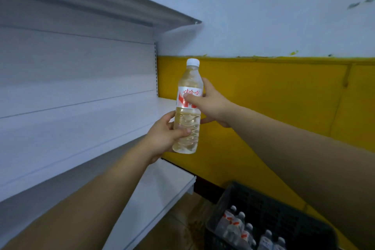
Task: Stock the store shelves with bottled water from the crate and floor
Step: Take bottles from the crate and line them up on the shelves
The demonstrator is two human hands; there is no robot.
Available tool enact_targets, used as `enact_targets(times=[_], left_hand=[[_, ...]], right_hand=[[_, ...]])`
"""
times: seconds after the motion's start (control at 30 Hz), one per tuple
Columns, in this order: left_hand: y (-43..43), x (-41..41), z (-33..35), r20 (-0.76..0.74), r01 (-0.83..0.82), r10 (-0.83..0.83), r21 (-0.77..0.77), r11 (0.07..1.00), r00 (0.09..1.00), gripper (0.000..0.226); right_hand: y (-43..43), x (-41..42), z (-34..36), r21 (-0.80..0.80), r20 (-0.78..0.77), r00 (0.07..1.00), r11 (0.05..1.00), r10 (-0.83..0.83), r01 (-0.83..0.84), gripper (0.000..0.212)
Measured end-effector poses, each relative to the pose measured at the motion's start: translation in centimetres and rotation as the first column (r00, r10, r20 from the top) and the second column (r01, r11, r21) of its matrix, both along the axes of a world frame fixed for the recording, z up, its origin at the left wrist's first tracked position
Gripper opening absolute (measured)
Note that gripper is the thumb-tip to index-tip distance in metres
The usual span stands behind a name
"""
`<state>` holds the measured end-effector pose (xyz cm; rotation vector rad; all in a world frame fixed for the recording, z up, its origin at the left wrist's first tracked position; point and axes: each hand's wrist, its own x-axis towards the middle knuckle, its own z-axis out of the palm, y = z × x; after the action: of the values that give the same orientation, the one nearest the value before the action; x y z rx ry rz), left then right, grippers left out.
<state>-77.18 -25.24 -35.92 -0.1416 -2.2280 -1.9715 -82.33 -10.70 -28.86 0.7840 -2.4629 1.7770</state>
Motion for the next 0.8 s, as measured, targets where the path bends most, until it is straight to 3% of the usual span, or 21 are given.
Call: enact_targets(times=[0.37, 0.63, 0.8], left_hand=[[-6.3, 10.7, 2.1, -0.069, -0.381, 0.379, -0.033, 0.924, 0.923, 0.062], [-11.3, 22.9, 2.3, -0.096, -0.694, 0.690, -0.009, 0.720, 0.717, 0.056], [-13.5, 29.5, 1.8, -0.103, -0.807, 0.803, 0.010, 0.590, 0.586, 0.043]], right_hand=[[-9.0, 5.9, 2.6, 0.062, -0.075, 0.931, 0.934, 0.357, -0.353, 0.075], [-17.9, 14.4, 3.1, 0.090, -0.094, 0.731, 0.737, 0.676, -0.670, 0.081], [-22.6, 19.6, 1.7, 0.068, -0.071, 0.605, 0.609, 0.793, -0.791, 0.083]])
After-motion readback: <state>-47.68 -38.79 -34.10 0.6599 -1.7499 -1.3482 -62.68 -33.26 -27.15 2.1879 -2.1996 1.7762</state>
